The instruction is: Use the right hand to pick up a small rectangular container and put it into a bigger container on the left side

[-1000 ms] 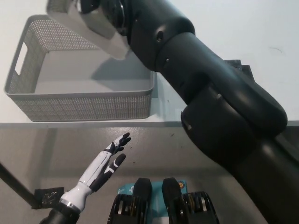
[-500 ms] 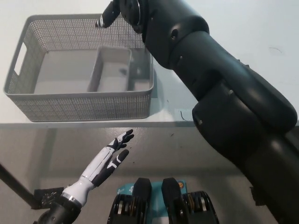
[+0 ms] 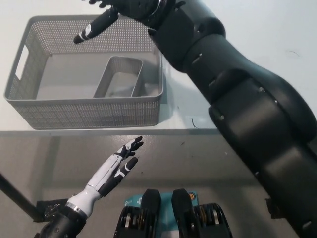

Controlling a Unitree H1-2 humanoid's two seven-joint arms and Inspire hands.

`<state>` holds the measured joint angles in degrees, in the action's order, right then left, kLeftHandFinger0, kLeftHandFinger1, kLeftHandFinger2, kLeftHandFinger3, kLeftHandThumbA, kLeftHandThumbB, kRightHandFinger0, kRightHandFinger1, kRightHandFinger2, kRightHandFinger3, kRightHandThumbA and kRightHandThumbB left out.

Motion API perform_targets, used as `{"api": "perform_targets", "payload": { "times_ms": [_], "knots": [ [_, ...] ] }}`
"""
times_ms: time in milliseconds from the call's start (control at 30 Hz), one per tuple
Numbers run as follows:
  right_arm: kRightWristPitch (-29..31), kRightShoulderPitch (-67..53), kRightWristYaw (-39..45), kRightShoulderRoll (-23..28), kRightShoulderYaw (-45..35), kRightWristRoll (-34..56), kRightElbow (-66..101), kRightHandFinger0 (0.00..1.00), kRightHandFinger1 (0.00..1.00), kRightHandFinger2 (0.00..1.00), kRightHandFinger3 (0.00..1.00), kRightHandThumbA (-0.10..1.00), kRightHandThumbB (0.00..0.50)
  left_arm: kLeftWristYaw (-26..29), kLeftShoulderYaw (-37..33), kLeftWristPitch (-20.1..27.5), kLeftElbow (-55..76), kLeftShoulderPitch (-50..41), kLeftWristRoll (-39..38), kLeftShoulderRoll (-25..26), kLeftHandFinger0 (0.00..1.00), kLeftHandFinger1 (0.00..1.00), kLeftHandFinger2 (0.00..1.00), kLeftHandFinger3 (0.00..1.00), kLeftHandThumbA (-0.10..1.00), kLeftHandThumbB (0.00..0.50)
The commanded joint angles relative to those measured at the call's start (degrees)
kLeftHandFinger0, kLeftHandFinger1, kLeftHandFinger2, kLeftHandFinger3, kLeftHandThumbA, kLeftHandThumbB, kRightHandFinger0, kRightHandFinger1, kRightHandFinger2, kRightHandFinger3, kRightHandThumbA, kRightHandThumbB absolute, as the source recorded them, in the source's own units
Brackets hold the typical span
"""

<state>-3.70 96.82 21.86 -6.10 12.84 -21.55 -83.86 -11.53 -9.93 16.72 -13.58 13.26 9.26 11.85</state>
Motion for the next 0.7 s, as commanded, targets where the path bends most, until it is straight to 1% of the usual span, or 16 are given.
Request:
{"api": "perform_targets", "payload": {
  "times_ms": [0,33,67,100,133,167,200,233,267,300,367,433,500,533,600,667],
  "knots": [
    [4.1,7.7,-2.3,6.6,-4.8,6.2,2.5,1.0,1.0,1.0,1.0,0.89,0.5,-0.4,0.4,0.3,2.1,1.6,0.4,1.3,1.0,1.0,1.0,1.0,1.0,0.333],
    [6.8,8.4,-1.2,8.4,-4.4,5.5,3.2,1.0,1.0,1.0,1.0,0.96,0.42,-0.3,0.5,0.5,1.9,1.6,0.3,1.3,1.0,1.0,1.0,1.0,1.0,0.333],
    [9.5,8.9,-0.9,10.1,-3.9,4.6,4.1,1.0,1.0,1.0,1.0,0.96,0.43,-0.3,0.5,0.8,1.8,1.5,0.2,1.4,1.0,1.0,1.0,1.0,1.0,0.331],
    [9.0,9.4,-1.3,11.7,-5.3,5.8,5.0,1.0,1.0,1.0,1.0,0.94,0.426,-0.1,0.5,1.0,1.7,1.6,0.6,1.4,1.0,1.0,1.0,1.0,1.0,0.327],
    [9.0,9.6,1.4,13.6,-7.2,8.1,6.0,1.0,1.0,1.0,1.0,0.9,0.404,0.0,0.5,0.8,1.8,1.6,0.8,1.5,1.0,1.0,1.0,1.0,1.0,0.327],
    [8.8,9.3,3.6,15.3,-9.1,10.2,7.0,1.0,1.0,1.0,1.0,0.93,0.432,-0.1,0.6,0.6,2.0,1.2,0.6,1.5,1.0,1.0,1.0,1.0,1.0,0.324],
    [8.5,9.2,4.4,16.6,-9.3,10.0,7.9,1.0,1.0,1.0,1.0,0.97,0.433,0.0,0.6,0.7,2.0,1.0,0.4,1.5,1.0,1.0,1.0,1.0,1.0,0.324],
    [8.0,8.5,6.0,18.8,-9.5,10.0,10.3,1.0,1.0,1.0,1.0,1.0,0.417,0.1,0.7,1.1,1.7,1.1,0.2,1.3,1.0,1.0,1.0,1.0,1.0,0.322],
    [7.7,7.9,7.6,19.7,-10.4,11.0,11.5,1.0,1.0,1.0,1.0,1.0,0.421,0.0,0.7,1.0,1.8,0.8,0.0,1.3,1.0,1.0,1.0,1.0,1.0,0.322],
    [7.0,5.6,10.0,21.9,-12.2,13.2,16.8,1.0,1.0,1.0,1.0,1.0,0.461,0.0,0.7,1.1,1.8,0.5,-0.2,1.2,1.0,1.0,1.0,1.0,1.0,0.32],
    [4.9,0.6,11.0,24.6,-14.1,15.6,28.2,1.0,1.0,1.0,1.0,1.0,0.398,0.0,0.8,1.1,1.7,0.5,-0.3,1.0,1.0,1.0,1.0,1.0,1.0,0.326],
    [0.2,-5.5,12.5,27.1,-15.8,18.2,42.2,1.0,1.0,1.0,1.0,1.0,0.368,-0.2,0.8,1.2,1.5,0.6,-0.7,1.0,1.0,1.0,1.0,1.0,1.0,0.326],
    [-3.8,-12.3,12.9,29.4,-18.0,21.0,57.2,1.0,1.0,1.0,1.0,1.0,0.378,-0.1,1.0,1.5,1.2,0.7,-1.0,0.9,1.0,1.0,1.0,1.0,1.0,0.318],
    [-4.4,-14.4,13.0,30.2,-18.9,22.3,61.3,1.0,1.0,1.0,1.0,1.0,0.398,-0.1,1.0,1.5,1.1,0.9,-0.9,0.9,1.0,1.0,1.0,1.0,1.0,0.319],
    [-7.2,-21.3,13.1,32.2,-21.8,26.0,73.8,1.0,1.0,1.0,1.0,1.0,0.397,0.2,1.2,1.8,0.8,0.8,-0.7,0.9,1.0,1.0,1.0,1.0,1.0,0.312],
    [-9.7,-27.4,11.5,32.6,-24.3,27.9,83.9,1.0,1.0,1.0,1.0,1.0,0.42,0.4,1.2,1.8,0.8,0.7,-0.5,0.9,1.0,1.0,1.0,1.0,1.0,0.305]
  ]
}}
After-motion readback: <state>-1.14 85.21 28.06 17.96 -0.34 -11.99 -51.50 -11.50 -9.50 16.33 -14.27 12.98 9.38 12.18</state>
